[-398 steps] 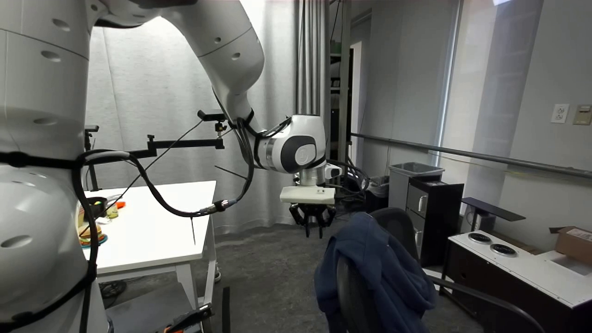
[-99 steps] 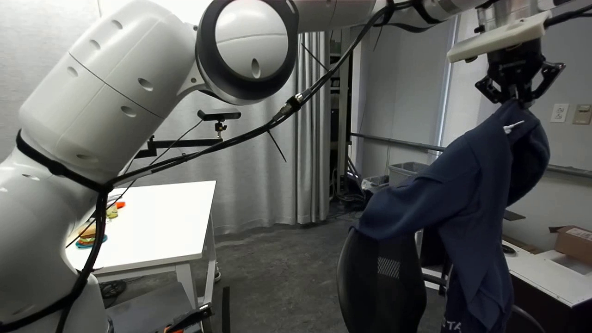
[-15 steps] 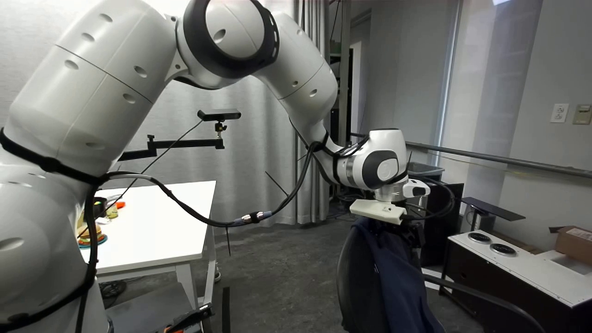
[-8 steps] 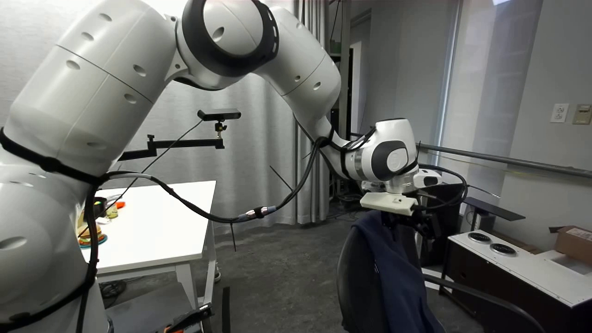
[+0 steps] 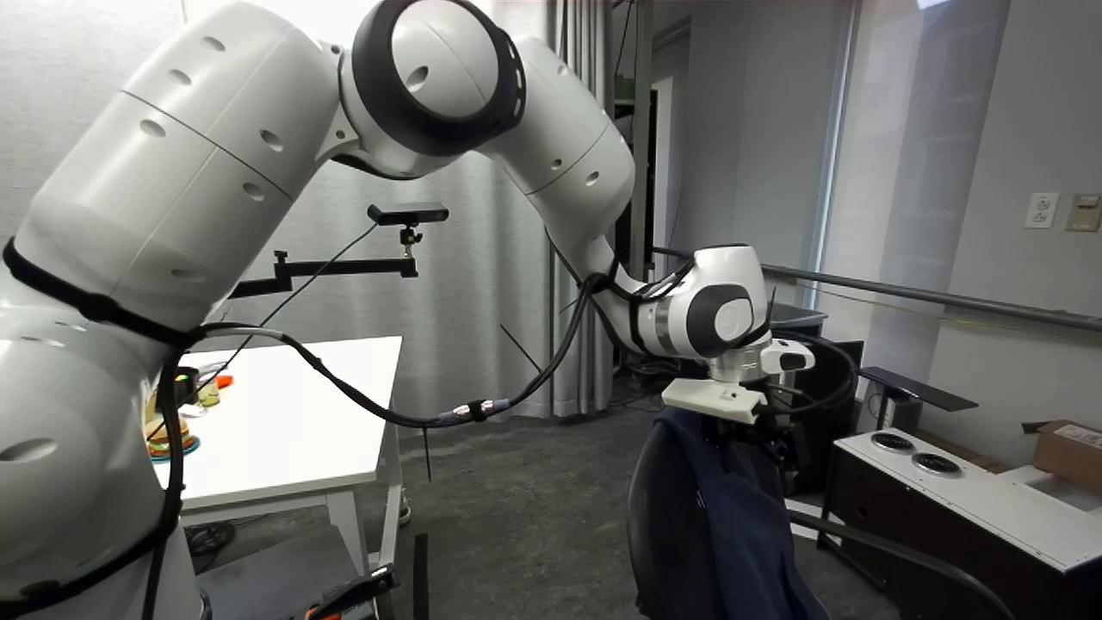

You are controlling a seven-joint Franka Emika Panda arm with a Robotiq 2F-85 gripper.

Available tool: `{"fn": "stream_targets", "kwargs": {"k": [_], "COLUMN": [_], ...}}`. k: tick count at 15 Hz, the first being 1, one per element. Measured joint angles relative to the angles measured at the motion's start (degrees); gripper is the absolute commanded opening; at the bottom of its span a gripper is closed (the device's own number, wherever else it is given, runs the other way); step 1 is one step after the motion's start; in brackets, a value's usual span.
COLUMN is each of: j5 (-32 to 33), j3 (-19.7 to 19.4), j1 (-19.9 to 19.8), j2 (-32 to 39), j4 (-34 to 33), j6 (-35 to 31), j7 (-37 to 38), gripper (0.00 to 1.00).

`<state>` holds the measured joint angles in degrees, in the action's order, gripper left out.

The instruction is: Put the hoodie on the seat of the chair

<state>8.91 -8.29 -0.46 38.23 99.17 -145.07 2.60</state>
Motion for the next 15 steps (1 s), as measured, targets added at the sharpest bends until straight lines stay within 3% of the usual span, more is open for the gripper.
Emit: {"fn": "stream_targets", "kwargs": {"k": [9, 15], "j5": [0.04, 2.05], "j3": [-0.12, -2.6], "j1": [1.32, 3.78], "j2": [0.97, 1.85], "j4": [0.18, 0.06], "j6": [-0.05, -5.76], "j7": [0.53, 6.52], "gripper": [1.0, 1.0]}}
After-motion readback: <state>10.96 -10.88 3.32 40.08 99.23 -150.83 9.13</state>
